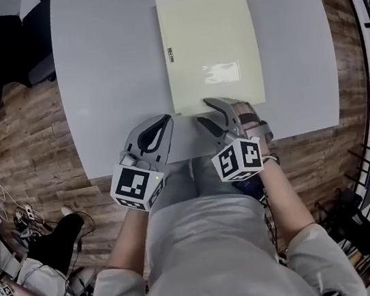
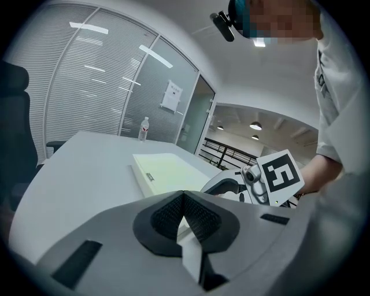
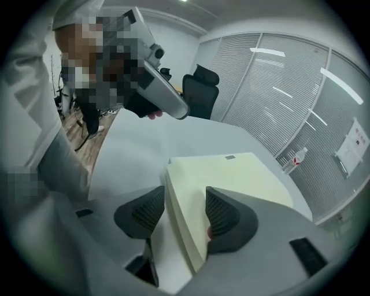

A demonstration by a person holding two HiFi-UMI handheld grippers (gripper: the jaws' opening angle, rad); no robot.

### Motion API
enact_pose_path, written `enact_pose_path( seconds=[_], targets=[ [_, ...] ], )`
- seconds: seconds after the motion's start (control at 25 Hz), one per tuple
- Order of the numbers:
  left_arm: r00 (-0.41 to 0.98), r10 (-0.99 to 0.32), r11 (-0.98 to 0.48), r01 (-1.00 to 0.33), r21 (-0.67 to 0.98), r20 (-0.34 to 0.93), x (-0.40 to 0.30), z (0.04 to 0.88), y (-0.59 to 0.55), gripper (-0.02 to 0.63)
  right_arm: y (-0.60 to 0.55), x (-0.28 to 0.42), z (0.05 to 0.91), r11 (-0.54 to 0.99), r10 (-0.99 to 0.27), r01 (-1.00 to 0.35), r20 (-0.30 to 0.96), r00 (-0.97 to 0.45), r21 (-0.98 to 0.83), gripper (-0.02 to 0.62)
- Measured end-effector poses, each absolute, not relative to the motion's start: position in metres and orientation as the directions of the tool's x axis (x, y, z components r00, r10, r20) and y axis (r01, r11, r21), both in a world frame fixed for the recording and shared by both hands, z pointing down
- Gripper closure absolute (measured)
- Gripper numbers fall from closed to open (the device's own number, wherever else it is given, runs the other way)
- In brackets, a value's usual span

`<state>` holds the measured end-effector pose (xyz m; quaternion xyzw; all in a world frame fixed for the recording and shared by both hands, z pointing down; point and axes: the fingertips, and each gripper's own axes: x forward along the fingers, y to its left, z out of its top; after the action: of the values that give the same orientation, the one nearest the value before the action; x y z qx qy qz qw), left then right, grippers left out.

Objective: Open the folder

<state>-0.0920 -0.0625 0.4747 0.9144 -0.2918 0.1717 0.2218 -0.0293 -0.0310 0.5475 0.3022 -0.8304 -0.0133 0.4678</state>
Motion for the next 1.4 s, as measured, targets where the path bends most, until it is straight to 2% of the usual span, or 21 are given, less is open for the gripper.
enact_pose_path(
  seconds=[0.32, 0.44, 0.68, 0.92, 1.4],
  targets=[
    [0.768, -0.452, -0.723, -0.614, 0.317, 0.454, -0.091, 0.483, -0.066, 0.597, -0.043, -0.036, 0.562, 0.793, -0.581, -0.446, 0.735, -0.349, 0.415, 0.359],
    [0.767, -0.454, -0.721, -0.615, 0.318, 0.454, -0.091, 0.483, -0.065, 0.597, -0.044, -0.034, 0.559, 0.772, -0.607, -0.466, 0.717, -0.342, 0.432, 0.409],
    [0.754, -0.45, -0.718, -0.624, 0.308, 0.478, -0.097, 0.498, -0.065, 0.597, -0.044, -0.039, 0.551, 0.78, -0.569, -0.544, 0.712, -0.412, 0.309, 0.449],
    [0.749, -0.425, -0.723, -0.619, 0.307, 0.509, -0.084, 0.527, -0.065, 0.597, -0.044, -0.039, 0.541, 0.745, -0.617, -0.571, 0.682, -0.393, 0.345, 0.521],
    [0.733, -0.441, -0.749, -0.618, 0.238, 0.517, -0.066, 0.546, -0.075, 0.597, -0.045, -0.04, 0.539, 0.728, -0.63, -0.594, 0.676, -0.382, 0.342, 0.549]
  ],
)
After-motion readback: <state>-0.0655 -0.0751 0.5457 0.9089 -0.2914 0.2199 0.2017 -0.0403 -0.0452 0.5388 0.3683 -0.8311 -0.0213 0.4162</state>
